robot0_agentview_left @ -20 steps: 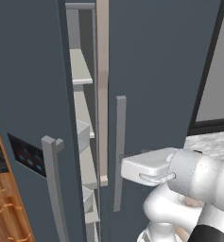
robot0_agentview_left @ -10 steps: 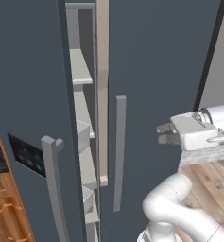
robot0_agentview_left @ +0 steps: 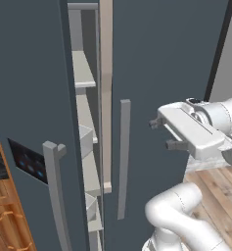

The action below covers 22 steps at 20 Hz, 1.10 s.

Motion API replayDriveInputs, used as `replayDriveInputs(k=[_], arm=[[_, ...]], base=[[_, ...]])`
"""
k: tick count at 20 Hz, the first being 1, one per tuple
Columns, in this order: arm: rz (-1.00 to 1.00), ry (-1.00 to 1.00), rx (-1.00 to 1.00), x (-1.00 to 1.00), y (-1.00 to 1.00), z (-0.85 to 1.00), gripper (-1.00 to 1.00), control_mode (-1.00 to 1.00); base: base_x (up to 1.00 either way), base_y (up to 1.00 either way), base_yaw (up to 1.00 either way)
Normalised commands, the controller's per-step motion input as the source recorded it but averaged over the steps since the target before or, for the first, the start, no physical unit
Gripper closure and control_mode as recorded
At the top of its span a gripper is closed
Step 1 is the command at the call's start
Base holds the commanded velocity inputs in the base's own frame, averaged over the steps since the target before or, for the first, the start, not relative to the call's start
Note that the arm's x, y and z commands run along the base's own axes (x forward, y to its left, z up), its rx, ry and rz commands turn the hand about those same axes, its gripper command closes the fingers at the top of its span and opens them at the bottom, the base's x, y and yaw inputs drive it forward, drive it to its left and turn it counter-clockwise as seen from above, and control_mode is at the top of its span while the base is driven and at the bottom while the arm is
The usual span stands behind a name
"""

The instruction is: Open the freezer door, pick up the ice cube tray from the freezer, and place it on the dining counter.

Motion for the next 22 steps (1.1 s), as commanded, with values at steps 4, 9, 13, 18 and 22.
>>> replayDriveInputs(k=[4,9,13,18,22], arm=[[0.13,-0.1,0.18,0.03,0.23,0.15,-1.0,-1.0],[0.1,-0.02,0.08,0.25,0.54,0.08,-1.0,-1.0],[0.14,0.0,0.02,0.53,0.5,0.0,-1.0,-1.0],[0.14,-0.03,0.01,0.5,0.2,0.0,-1.0,-1.0],[0.09,-0.04,0.0,0.47,0.34,0.0,-1.0,-1.0]], base=[[0.0,0.0,0.0],[0.0,0.0,0.0],[0.0,0.0,0.0],[0.0,0.0,0.0],[0.0,0.0,0.0]])
